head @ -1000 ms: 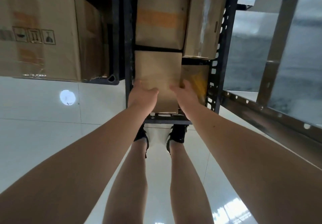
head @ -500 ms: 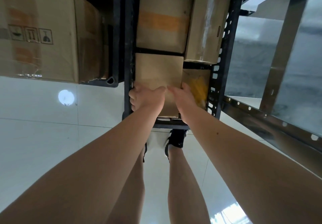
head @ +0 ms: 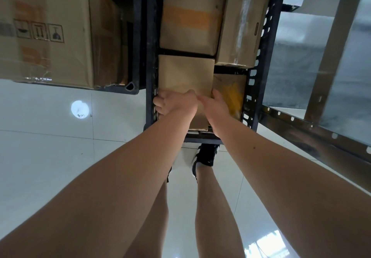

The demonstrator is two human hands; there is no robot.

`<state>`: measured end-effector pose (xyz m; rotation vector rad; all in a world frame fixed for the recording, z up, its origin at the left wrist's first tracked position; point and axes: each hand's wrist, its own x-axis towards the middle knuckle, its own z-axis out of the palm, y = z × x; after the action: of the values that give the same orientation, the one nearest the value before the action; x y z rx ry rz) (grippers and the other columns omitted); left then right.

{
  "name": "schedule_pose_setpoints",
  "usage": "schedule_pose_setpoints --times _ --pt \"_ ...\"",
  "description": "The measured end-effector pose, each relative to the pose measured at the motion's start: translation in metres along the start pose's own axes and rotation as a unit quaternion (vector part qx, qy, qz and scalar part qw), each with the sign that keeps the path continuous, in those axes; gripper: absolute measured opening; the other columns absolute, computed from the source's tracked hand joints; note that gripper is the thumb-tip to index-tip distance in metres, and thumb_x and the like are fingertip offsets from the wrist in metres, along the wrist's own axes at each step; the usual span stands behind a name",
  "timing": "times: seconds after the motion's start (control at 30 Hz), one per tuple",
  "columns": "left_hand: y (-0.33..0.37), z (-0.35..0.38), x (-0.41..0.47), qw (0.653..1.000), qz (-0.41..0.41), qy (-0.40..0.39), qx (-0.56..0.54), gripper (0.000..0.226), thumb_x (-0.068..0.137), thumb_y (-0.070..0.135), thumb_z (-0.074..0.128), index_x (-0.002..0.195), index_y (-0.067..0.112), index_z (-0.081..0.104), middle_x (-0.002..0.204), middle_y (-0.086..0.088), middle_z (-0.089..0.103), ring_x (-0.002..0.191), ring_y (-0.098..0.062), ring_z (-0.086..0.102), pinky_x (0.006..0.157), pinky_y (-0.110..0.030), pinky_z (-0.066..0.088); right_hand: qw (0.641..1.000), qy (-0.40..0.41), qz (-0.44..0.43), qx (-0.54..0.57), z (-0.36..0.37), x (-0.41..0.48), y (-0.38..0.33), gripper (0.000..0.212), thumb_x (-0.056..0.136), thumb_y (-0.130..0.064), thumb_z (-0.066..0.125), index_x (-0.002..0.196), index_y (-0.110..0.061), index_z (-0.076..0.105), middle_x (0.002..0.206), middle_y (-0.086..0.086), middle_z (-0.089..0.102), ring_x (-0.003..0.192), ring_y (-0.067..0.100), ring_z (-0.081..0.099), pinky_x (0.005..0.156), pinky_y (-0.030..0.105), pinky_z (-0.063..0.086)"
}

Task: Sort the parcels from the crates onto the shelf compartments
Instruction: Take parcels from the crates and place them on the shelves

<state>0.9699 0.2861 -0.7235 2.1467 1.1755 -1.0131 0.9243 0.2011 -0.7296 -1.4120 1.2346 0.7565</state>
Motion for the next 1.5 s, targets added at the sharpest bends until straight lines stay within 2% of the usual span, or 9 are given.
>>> schedule_pose_setpoints --times 0.07,0.2,0.43,0.57,0.7,0.87,0.97,1.27,1.5 --pt "0.003 0.000 0.002 1.000 -0.006 -0.001 -0.022 0.097 0.087 0.052 0.065 0.161 0.008 0.022 0.160 -0.011 0.029 0.144 -0.031 0.034 0.117 -0.051 0.036 1.000 -0.001 -0.003 -0.004 -0.001 0.002 0.002 0.065 0.096 -0.043 0.069 0.155 -0.032 0.045 0.133 -0.004 0.067 0.120 0.025 0.063 0.108 0.051 0.053" --pt "0.000 0.003 0.004 1.000 -0.002 0.008 -0.016 0.101 0.089 0.056 0.064 0.164 0.010 0.017 0.163 -0.009 0.026 0.147 -0.030 0.030 0.117 -0.048 0.033 1.000 -0.004 0.001 -0.002 -0.001 0.001 -0.001 0.069 0.092 -0.046 0.071 0.154 -0.032 0.044 0.128 -0.004 0.068 0.115 0.026 0.065 0.105 0.052 0.056" --pt "-0.001 0.005 0.007 1.000 -0.013 0.017 0.009 0.109 0.085 0.073 0.058 0.165 0.015 0.013 0.158 -0.006 0.025 0.144 -0.027 0.028 0.119 -0.049 0.030 1.000 -0.007 0.015 0.013 0.003 0.000 -0.004 0.091 0.072 -0.060 0.072 0.154 -0.036 0.042 0.131 -0.003 0.067 0.119 0.029 0.064 0.106 0.053 0.054" --pt "-0.004 0.007 0.004 0.999 -0.008 0.031 0.005 0.108 0.087 0.069 0.061 0.165 0.014 0.011 0.165 -0.005 0.023 0.149 -0.028 0.027 0.124 -0.048 0.024 0.999 -0.015 0.020 0.042 0.006 0.000 -0.005 0.110 0.060 -0.065 0.076 0.159 -0.034 0.037 0.147 -0.002 0.061 0.134 0.031 0.057 0.113 0.057 0.047" --pt "0.000 0.003 0.005 0.999 -0.021 0.028 -0.031 0.104 0.087 0.062 0.066 0.164 0.013 0.015 0.168 -0.006 0.026 0.153 -0.031 0.029 0.125 -0.050 0.025 0.998 -0.010 0.018 0.058 0.005 -0.004 -0.008 0.104 0.067 -0.059 0.075 0.161 -0.033 0.036 0.151 -0.002 0.058 0.137 0.029 0.054 0.116 0.055 0.044" --pt "-0.007 -0.008 0.001 1.000 0.000 -0.001 -0.022 0.100 0.087 0.051 0.064 0.166 0.018 0.013 0.170 -0.003 0.024 0.153 -0.030 0.027 0.123 -0.054 0.027 0.998 -0.015 0.015 0.058 0.002 -0.009 -0.012 0.110 0.060 -0.061 0.076 0.160 -0.033 0.039 0.150 -0.003 0.058 0.135 0.027 0.056 0.114 0.055 0.046" --pt "-0.010 -0.017 -0.004 1.000 0.017 0.001 -0.025 0.095 0.088 0.050 0.064 0.166 0.021 0.018 0.167 -0.003 0.029 0.150 -0.029 0.029 0.122 -0.054 0.029 0.999 -0.008 0.009 0.050 0.000 -0.014 -0.016 0.097 0.070 -0.052 0.076 0.158 -0.030 0.041 0.145 -0.003 0.060 0.131 0.027 0.057 0.114 0.054 0.047" --pt "-0.011 -0.057 -0.044 0.997 0.067 0.032 0.021 0.084 0.095 0.050 0.057 0.166 0.022 0.021 0.158 -0.005 0.034 0.140 -0.029 0.038 0.114 -0.049 0.029 0.998 0.047 -0.009 0.027 -0.012 -0.046 -0.033 0.092 0.065 -0.049 0.071 0.150 -0.031 0.041 0.129 -0.002 0.064 0.110 0.025 0.066 0.095 0.050 0.059" --pt "-0.019 -0.103 -0.074 0.993 0.097 0.027 -0.059 0.062 0.094 0.050 0.063 0.148 0.027 0.045 0.142 -0.003 0.048 0.125 -0.028 0.050 0.107 -0.054 0.046 0.995 0.029 -0.019 0.089 -0.028 -0.098 -0.037 0.077 0.068 -0.044 0.075 0.141 -0.031 0.055 0.115 -0.007 0.075 0.104 0.018 0.074 0.093 0.047 0.062"
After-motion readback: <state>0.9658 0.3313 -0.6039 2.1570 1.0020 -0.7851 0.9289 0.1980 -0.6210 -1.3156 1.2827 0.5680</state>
